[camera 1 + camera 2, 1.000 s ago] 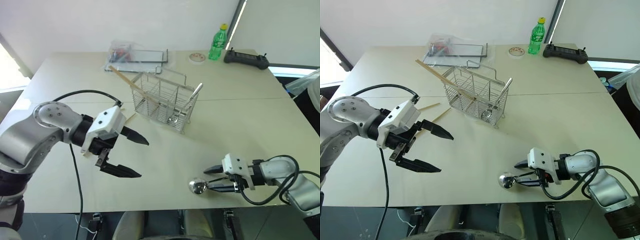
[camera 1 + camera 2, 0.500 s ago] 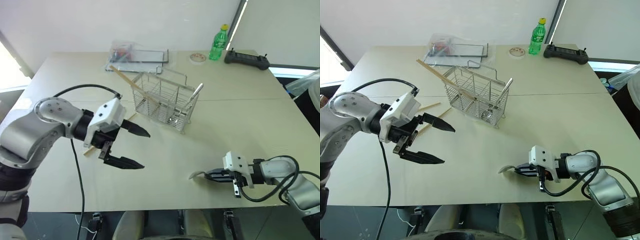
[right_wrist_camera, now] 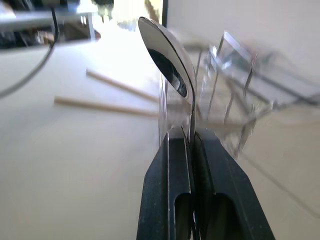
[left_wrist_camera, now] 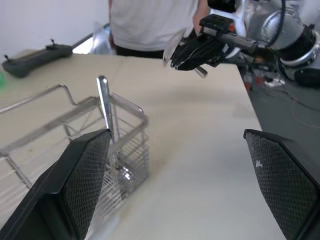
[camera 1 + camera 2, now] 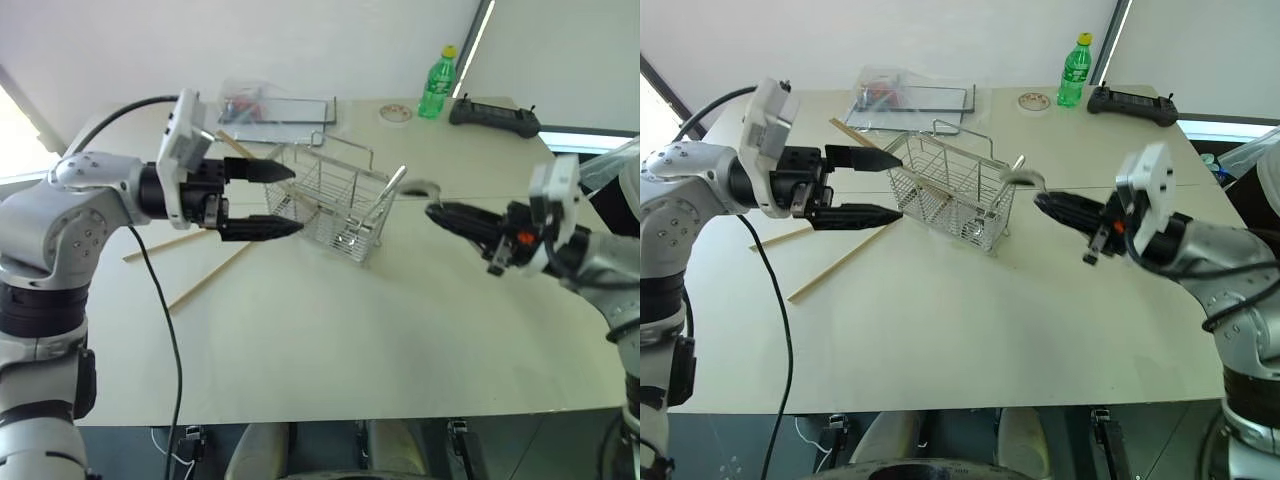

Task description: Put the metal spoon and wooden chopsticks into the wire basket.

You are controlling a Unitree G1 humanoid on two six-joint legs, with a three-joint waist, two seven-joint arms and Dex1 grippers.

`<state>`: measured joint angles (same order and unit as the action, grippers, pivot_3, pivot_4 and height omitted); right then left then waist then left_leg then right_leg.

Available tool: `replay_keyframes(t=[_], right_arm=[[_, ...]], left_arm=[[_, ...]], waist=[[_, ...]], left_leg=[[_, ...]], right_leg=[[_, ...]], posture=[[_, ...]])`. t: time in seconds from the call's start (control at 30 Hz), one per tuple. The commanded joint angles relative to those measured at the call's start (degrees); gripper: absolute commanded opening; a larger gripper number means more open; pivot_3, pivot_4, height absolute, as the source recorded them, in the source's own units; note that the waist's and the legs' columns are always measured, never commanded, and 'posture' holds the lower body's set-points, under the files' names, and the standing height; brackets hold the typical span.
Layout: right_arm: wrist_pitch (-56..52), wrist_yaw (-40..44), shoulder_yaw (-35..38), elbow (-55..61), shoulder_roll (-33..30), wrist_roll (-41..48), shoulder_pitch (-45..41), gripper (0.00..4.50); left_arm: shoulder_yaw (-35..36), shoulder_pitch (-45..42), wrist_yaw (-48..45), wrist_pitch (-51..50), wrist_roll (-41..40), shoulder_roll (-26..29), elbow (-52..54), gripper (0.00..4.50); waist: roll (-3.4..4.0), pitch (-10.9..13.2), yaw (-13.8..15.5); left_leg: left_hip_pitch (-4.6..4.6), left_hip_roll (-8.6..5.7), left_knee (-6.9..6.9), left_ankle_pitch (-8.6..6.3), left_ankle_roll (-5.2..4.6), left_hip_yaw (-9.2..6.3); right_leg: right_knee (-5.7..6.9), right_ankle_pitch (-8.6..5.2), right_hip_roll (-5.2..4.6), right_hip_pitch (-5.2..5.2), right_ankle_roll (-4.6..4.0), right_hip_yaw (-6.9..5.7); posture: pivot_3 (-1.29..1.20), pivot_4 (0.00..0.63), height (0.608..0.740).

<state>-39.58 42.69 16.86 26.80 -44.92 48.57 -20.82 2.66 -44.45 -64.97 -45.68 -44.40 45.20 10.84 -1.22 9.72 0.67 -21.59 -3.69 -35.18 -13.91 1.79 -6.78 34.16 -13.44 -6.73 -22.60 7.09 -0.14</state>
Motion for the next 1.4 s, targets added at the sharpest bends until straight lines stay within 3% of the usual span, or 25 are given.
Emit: replay_keyframes(t=[0.03,0.23,0.43,0.7,1.0,1.3,1.4], right_arm=[[-2.27,-6.48,-1.39,2.52,2.99,3.5,-6.88,0.06],[-2.26,-19.21,-8.73,-4.21,16.86,-0.41,-20.54,0.06],[5.43,-24.26,-12.78,-13.5,28.61,-9.06,-24.72,0.06],[23.43,-24.46,-13.7,-29.15,37.57,-20.66,-24.58,0.06],[28.34,-24.26,-13.1,-33.79,41.6,-23.4,-23.79,0.06],[27.17,-24.46,-12.25,-32.42,41.06,-23.75,-23.85,4.45],[26.71,-24.48,-11.67,-32.04,40.42,-23.44,-24.02,4.45]], left_arm=[[1.82,-1.87,0.56,1.82,0.43,-0.27,-0.55,4.5],[2.09,-3.23,1.65,2.97,0.99,-1.62,-2.17,4.5],[2.56,-3.13,3.05,2.91,0.83,-2.39,-2.13,4.5],[3.44,-3.16,3.7,2.32,0.39,-1.48,-1.69,4.5],[3.7,-2.91,4.32,1.92,-0.23,-0.65,-0.74,4.5],[3.12,-3.07,3.77,2.69,0.33,-0.73,-1.24,4.5],[2.82,-3.41,3.47,2.9,0.52,-0.88,-1.66,4.5]], waist=[[-0.02,-0.01,-0.15],[0.0,-0.01,-0.75],[-0.02,-0.02,-1.46],[0.01,0.0,-1.75],[0.01,0.0,-1.86],[0.01,0.0,-1.87],[0.01,0.0,-1.87]], left_leg=[[0.01,0.0,0.0,0.0,0.0,0.01],[0.02,0.01,0.02,0.01,0.02,0.02],[-0.02,-0.21,0.06,0.03,0.04,0.0],[0.03,-0.27,0.12,0.05,0.08,0.0],[0.02,-0.27,0.11,0.1,0.17,0.0],[0.09,-0.27,0.1,0.19,0.3,-0.02],[0.08,-0.27,0.12,0.19,0.3,-0.01]], right_leg=[[-0.01,0.0,0.0,0.01,0.0,0.0],[0.06,0.05,0.03,-0.09,-0.04,0.03],[0.11,0.18,0.04,-0.16,0.17,0.04],[0.36,0.19,0.06,-0.31,0.18,0.07],[0.77,0.18,0.06,-0.54,0.16,0.18],[0.94,0.2,0.08,-0.55,0.12,0.17],[0.93,0.19,0.08,-0.55,0.11,0.17]], posture=[[0.0,0.15,0.725],[0.0,0.15,0.725],[0.0,0.15,0.725],[0.0,0.15,0.725],[0.0,0.15,0.725],[0.0,0.15,0.725],[0.0,0.15,0.725]])
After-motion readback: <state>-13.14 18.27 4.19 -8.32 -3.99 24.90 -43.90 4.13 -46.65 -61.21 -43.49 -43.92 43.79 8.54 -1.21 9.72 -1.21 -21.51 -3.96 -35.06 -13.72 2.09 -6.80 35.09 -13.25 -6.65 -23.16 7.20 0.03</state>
